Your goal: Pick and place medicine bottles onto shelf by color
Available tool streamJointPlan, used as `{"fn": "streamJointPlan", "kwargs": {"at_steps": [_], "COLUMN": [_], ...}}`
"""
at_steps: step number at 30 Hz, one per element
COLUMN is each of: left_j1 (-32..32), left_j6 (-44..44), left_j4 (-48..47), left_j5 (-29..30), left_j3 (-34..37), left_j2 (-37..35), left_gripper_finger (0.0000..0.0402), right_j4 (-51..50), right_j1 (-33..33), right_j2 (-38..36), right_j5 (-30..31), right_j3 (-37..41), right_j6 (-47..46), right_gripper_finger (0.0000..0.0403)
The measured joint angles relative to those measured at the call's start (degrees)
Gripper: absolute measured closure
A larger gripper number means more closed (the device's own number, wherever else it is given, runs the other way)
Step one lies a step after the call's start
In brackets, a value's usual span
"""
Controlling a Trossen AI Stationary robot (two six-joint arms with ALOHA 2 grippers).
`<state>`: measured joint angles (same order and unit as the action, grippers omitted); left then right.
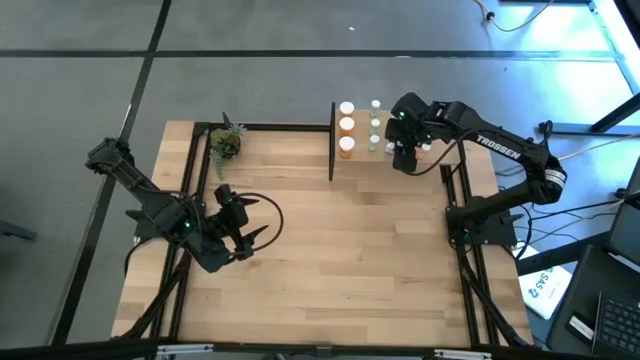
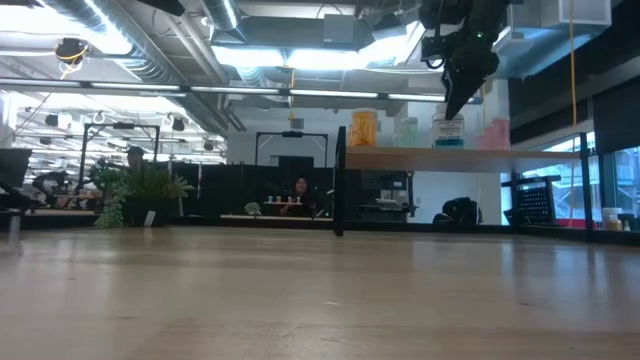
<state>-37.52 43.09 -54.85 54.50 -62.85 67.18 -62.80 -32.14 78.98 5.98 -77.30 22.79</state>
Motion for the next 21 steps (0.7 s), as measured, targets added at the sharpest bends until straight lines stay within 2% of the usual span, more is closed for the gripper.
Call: {"fn": "streamJointPlan", "kwargs": {"at_steps": [10, 21], "left_j1": [0.0, 0.0], "left_j6": [0.02, 0.02], "left_j4": [0.02, 0.01], "left_j5": [0.0, 0.0], "left_j3": [0.0, 0.0], "left_j2": [0.0, 0.0], "left_gripper_finger": [0.0083, 0.0083], "right_j4": [-0.05, -1.07], "right_j1": [0.02, 0.01], "right_j2": [0.0, 0.0], "right_j5": [-0.03, -0.03], "right_j3": [0.0, -3.37], "right_j6": [0.02, 0.0], "right_gripper_finger": [0.0155, 0.0149]}}
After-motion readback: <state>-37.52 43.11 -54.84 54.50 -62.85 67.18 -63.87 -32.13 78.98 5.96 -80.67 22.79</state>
